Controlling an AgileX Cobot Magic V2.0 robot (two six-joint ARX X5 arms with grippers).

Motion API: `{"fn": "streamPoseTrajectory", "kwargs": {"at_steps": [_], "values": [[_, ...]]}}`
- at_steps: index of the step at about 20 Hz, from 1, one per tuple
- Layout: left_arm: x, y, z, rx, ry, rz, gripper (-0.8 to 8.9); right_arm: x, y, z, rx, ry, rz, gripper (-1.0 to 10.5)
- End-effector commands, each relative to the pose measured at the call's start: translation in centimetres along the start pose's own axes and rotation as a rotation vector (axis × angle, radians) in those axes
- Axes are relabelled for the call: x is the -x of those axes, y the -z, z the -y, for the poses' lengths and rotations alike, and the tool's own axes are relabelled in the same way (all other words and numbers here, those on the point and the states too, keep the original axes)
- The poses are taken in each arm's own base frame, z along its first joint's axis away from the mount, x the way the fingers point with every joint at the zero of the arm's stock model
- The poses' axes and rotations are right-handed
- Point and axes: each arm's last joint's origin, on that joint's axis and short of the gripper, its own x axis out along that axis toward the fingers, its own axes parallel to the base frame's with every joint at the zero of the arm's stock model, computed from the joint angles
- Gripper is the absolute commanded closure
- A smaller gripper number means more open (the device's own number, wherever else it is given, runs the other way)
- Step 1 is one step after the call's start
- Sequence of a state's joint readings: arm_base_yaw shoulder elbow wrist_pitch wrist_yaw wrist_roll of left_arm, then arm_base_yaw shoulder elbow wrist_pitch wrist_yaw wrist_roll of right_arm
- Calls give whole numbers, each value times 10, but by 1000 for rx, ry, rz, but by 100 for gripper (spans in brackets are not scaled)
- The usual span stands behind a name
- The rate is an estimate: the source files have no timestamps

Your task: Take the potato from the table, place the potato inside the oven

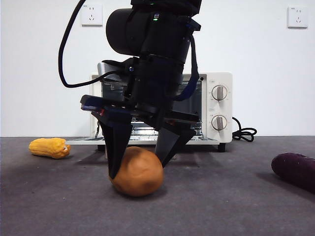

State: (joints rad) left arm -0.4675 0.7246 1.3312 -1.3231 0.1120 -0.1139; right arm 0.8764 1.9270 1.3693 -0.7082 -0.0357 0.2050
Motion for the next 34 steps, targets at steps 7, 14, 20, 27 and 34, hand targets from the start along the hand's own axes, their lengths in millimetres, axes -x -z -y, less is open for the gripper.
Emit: {"fn": "streamPoseTrajectory", "kwargs": {"at_steps": [7,14,20,27,34], "values": [[-5,16,-2,-33,-2,-15,819,78,-35,-10,-6,-30,163,860],[-28,32,-6,-109,13,-110,819,115,-69,8,-41,170,450,858],[-30,31,-6,-155,15,-111,819,121,-85,62,-172,213,571,856],[-31,17,-5,-172,20,33,819,89,-96,95,-210,153,547,856],[-31,16,-5,-170,20,41,819,46,-108,105,-222,158,553,856]]}}
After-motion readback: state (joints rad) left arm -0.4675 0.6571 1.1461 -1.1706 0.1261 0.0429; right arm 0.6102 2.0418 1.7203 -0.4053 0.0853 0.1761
